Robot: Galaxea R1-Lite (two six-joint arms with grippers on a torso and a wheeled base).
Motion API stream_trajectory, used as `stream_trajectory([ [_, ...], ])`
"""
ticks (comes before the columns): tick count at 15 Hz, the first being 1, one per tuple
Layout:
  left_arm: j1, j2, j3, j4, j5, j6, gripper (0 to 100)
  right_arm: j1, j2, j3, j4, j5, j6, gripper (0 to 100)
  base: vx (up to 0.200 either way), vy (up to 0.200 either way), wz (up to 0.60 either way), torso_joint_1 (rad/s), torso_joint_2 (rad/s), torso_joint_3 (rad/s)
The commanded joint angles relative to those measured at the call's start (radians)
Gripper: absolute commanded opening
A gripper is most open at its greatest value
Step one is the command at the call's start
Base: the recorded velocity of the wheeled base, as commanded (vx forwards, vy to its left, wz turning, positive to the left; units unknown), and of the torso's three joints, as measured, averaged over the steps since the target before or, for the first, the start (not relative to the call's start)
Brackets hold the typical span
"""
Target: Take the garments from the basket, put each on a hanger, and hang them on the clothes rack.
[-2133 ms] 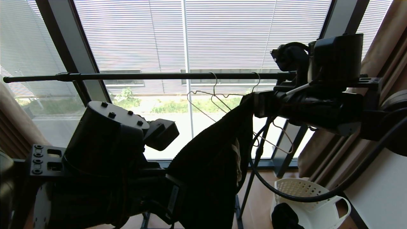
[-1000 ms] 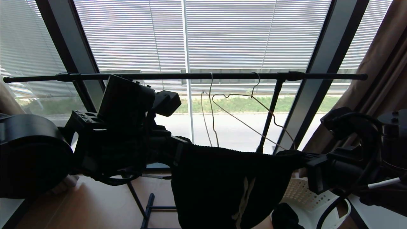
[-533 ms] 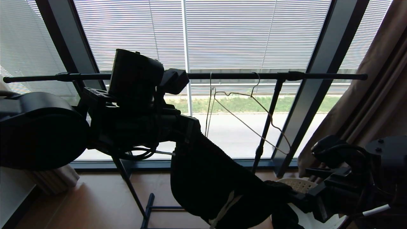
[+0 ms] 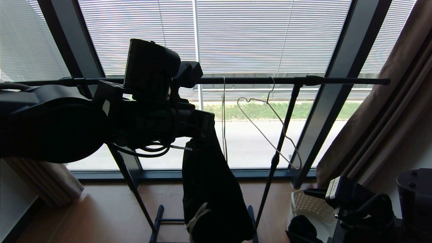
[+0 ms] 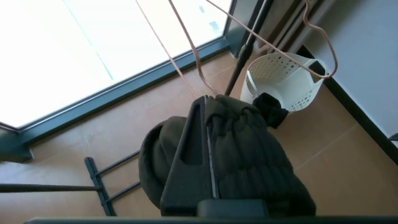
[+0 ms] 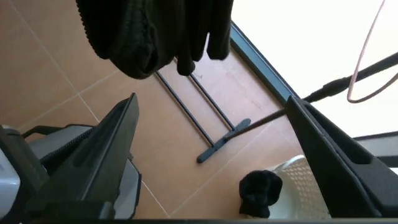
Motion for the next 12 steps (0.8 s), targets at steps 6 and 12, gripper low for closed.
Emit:
stream_trajectory([
  [6,-0.001,-0.003,0.021,0.005,0.002,-0.001,0,0.232,0.200,-0.311,-0.098,-0.139,0.082,100,0.000,0.000,0.00,0.000,0.00,0.000],
  [12,-0.002,-0.005,0.029,0.005,0.013,0.001,0,0.268,0.412,-0.507,-0.101,-0.211,0.114,100,0.000,0.000,0.00,0.000,0.00,0.000],
])
